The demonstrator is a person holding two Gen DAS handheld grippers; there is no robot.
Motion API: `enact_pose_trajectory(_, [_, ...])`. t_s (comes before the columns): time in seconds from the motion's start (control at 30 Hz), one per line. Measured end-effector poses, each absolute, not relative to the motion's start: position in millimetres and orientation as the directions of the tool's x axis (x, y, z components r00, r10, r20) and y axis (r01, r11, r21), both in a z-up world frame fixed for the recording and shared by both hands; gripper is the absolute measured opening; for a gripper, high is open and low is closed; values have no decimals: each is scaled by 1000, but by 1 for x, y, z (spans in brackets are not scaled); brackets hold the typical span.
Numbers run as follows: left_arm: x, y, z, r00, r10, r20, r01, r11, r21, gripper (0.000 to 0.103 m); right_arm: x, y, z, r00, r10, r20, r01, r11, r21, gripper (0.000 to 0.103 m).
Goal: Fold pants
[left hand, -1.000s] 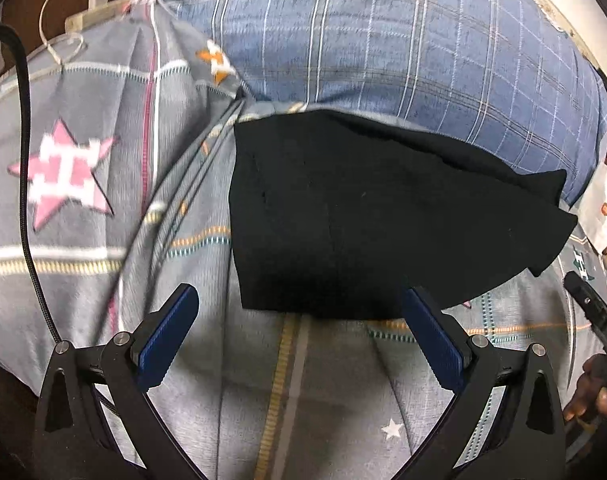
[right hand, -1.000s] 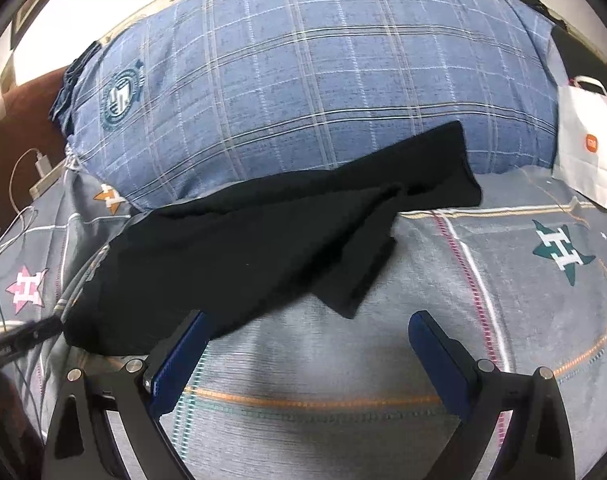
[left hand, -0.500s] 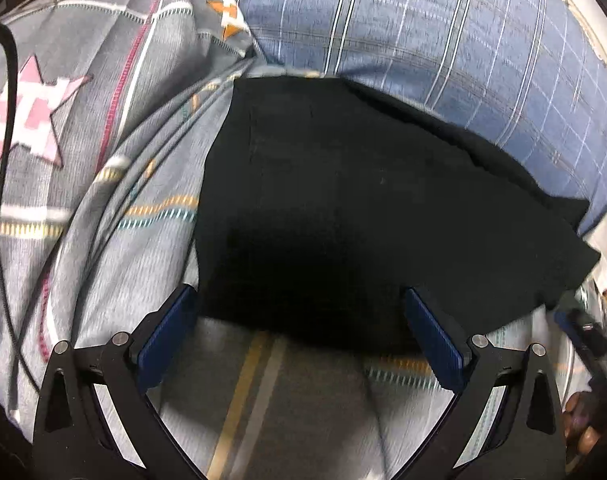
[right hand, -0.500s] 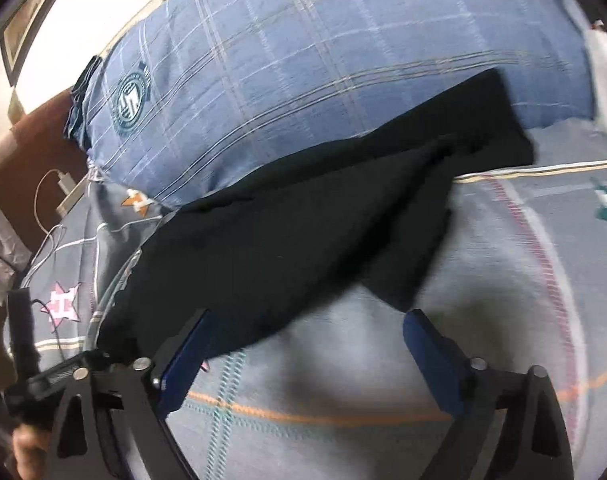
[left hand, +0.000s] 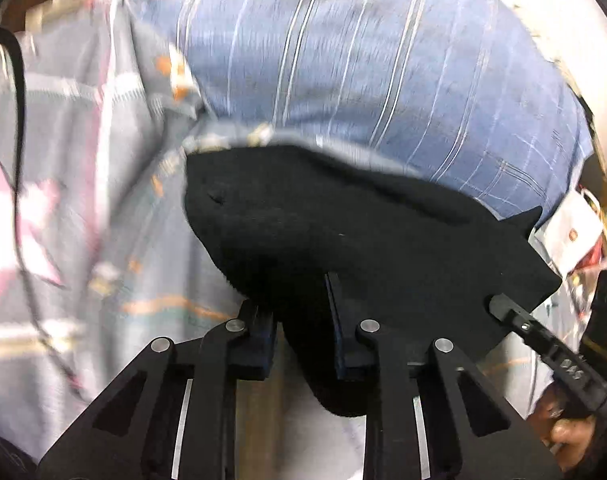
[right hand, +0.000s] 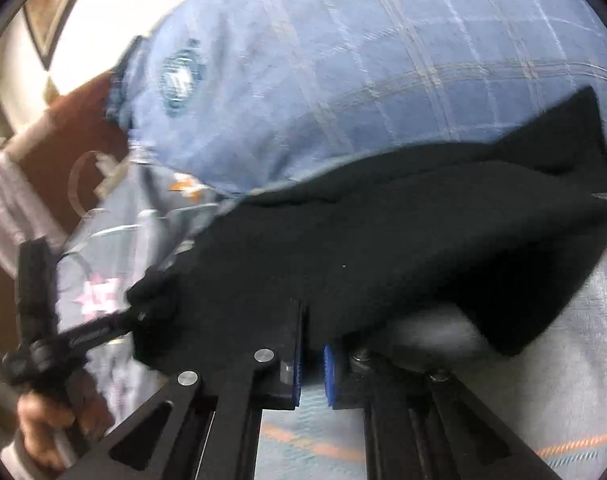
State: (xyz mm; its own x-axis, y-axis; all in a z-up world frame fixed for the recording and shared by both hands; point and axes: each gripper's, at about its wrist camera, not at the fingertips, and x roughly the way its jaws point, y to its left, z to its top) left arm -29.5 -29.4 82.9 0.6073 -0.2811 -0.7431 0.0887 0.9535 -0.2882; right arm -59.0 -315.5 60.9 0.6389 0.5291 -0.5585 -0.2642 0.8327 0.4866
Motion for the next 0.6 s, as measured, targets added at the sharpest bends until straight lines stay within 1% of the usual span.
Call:
enact_pose_trajectory(0.03, [-34, -22, 90, 620, -266, -738, 97, 959, -265, 21, -63, -309, 64, 631, 555, -542, -289, 816, 500, 8])
enact_pose_trajectory(0.1, [-37, -7, 88, 610, -234, -757, 89, 970, -228, 21, -71, -286, 67, 595, 601, -533, -345, 791, 506, 8])
enact_pose_trajectory(0.17, [-35, 1, 71, 578, -195, -793, 57, 978, -199, 21, -71, -261, 55, 551, 615, -564, -384, 787, 482, 8])
enact_pose_trajectory(0.27, [-31, 6, 33, 516, -135, -846, 22, 989, -144, 21, -65, -231, 21, 480, 561, -674, -351, 827, 439, 8])
enact_pose_trajectory(0.3, [-32, 3, 23, 510, -117, -853, 22, 992, -123, 21, -63, -229, 14, 454, 549, -702, -340, 835, 433, 11])
enact_pose_trajectory(0.37, [-39, -2, 22, 537, -97, -838, 19, 994, -103, 21, -68, -241, 16, 443, 560, -700, -346, 827, 443, 19])
enact_pose_trajectory(0.4, [-38, -3, 23, 533, -95, -841, 16, 995, -103, 21, -72, -251, 20, 453, 564, -690, -343, 825, 449, 30])
enact_pose_trajectory(0.43, [-37, -2, 25, 524, -96, -846, 10, 994, -106, 22, -80, -268, 27, 476, 562, -677, -328, 827, 457, 35])
enact_pose_trajectory(0.5, [-31, -4, 29, 509, -100, -855, 1, 993, -116, 22, -94, -305, 36, 516, 549, -658, -295, 835, 465, 37])
enact_pose_trajectory(0.53, [-31, -3, 32, 506, -104, -856, -1, 993, -121, 27, -102, -327, 40, 547, 531, -647, -268, 844, 465, 38])
enact_pose_trajectory(0.57, [-35, -3, 38, 511, -100, -854, -5, 993, -119, 30, -109, -343, 45, 564, 520, -641, -251, 848, 467, 38])
enact_pose_trajectory(0.6, [-36, -3, 43, 519, -90, -850, -10, 994, -112, 35, -114, -367, 49, 602, 482, -636, -205, 864, 460, 38])
